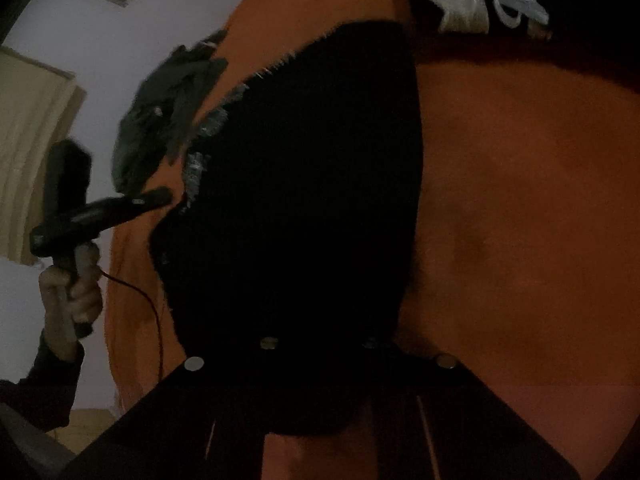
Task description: Fold clothes
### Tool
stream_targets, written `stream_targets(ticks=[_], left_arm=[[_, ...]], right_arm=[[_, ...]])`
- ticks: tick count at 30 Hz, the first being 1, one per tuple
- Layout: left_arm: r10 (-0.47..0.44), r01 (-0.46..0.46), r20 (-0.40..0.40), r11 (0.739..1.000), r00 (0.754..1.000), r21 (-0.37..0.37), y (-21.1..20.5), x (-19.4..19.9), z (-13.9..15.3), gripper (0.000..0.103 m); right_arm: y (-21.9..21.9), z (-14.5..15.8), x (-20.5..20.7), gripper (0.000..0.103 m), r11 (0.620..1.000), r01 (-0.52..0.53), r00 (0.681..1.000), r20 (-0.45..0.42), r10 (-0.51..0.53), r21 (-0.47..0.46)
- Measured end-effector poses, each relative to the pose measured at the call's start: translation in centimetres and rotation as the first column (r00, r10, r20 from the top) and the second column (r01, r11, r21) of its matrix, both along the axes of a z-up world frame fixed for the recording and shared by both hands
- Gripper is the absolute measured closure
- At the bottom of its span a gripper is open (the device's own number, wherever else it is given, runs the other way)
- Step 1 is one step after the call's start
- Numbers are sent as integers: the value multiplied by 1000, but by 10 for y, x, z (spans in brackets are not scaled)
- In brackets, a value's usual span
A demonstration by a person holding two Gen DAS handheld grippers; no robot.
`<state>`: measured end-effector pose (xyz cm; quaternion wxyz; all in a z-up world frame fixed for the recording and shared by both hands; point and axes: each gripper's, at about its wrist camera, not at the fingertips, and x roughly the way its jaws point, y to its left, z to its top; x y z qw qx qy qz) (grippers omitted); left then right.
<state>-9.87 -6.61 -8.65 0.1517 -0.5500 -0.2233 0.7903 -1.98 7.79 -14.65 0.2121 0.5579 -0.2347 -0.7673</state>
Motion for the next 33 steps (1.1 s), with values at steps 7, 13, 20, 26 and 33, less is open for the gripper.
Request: stream_targets(ticks=[7, 13, 20, 26, 33], left_arm=[[73, -149, 264, 948, 962, 280, -2, 29, -95, 30], [43, -120, 199, 912, 979, 392, 30, 18, -102, 30], [143, -209, 293, 956, 945, 208, 52, 49, -56, 79], [113, -80, 270, 988, 956, -133, 68, 74, -36, 56], [201, -209, 299, 978, 933, -6, 12, 96, -38, 51]], right_arm=[[33, -42, 11, 35, 956, 189, 970, 195, -147, -222], [15, -58, 6, 58, 920, 168, 977, 183, -107, -355], [20, -45, 16, 95, 877, 284, 936, 309, -166, -388], [40, -16, 33, 95, 942, 256, 942, 275, -194, -214], [32, -28, 21, 63, 982, 142, 950, 296, -101, -121]])
